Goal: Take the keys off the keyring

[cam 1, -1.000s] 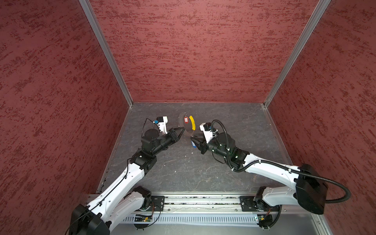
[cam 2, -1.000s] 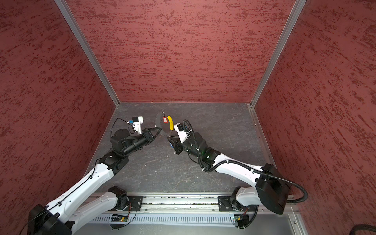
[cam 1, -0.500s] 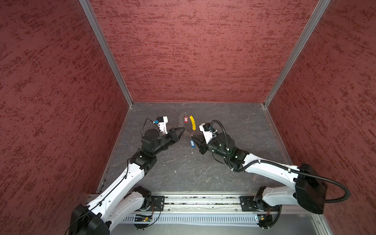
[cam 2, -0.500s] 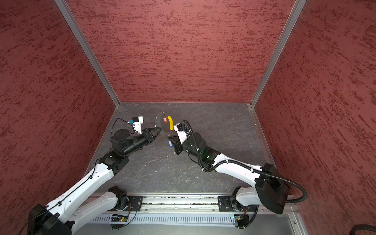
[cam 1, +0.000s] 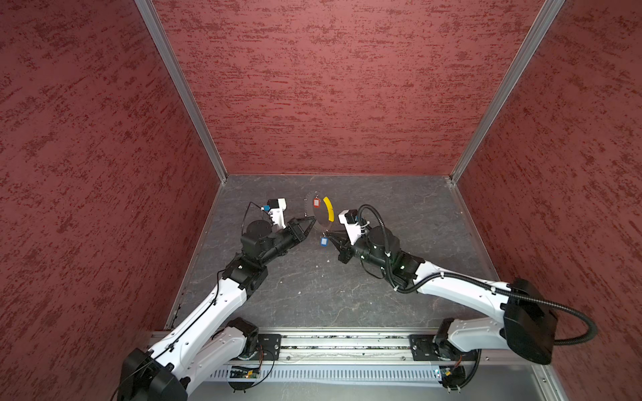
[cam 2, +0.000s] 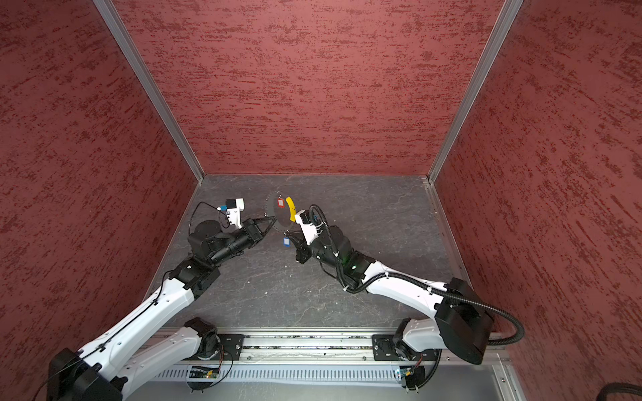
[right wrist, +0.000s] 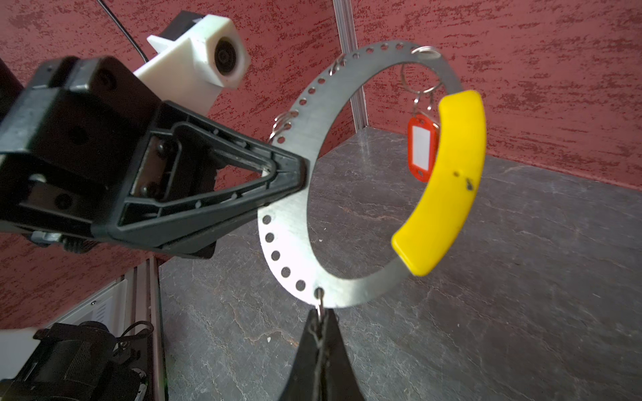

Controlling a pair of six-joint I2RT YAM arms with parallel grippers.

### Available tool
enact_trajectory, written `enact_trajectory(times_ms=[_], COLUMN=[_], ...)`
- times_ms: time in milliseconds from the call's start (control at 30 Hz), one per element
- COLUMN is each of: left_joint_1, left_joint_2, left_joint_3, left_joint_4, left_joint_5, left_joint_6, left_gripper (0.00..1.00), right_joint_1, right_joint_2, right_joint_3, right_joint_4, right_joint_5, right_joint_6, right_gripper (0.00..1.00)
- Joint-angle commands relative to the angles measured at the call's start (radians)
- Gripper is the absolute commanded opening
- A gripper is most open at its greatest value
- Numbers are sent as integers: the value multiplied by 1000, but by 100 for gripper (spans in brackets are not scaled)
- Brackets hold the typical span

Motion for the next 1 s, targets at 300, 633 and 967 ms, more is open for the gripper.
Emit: enact_trajectory(times_ms=[300,633,967], left_joint_1=[3,2,32], left_joint_2=[-12,-7,-61], left_joint_3=[-2,-5,-42], left_joint_4=[10,-1,-70], left_joint_5=[-30,-27,19], left_joint_6=[0,-5,26], left_gripper=[0,1,33], right_joint_1=[19,32,-8], right_joint_2=[-69,-79,-90], right_joint_3=[17,58,132], right_joint_4=[-56,-74,-189], right_joint_5=[25,61,-29], right_joint_6=[-19,-45,-81], right_gripper=[0,0,0])
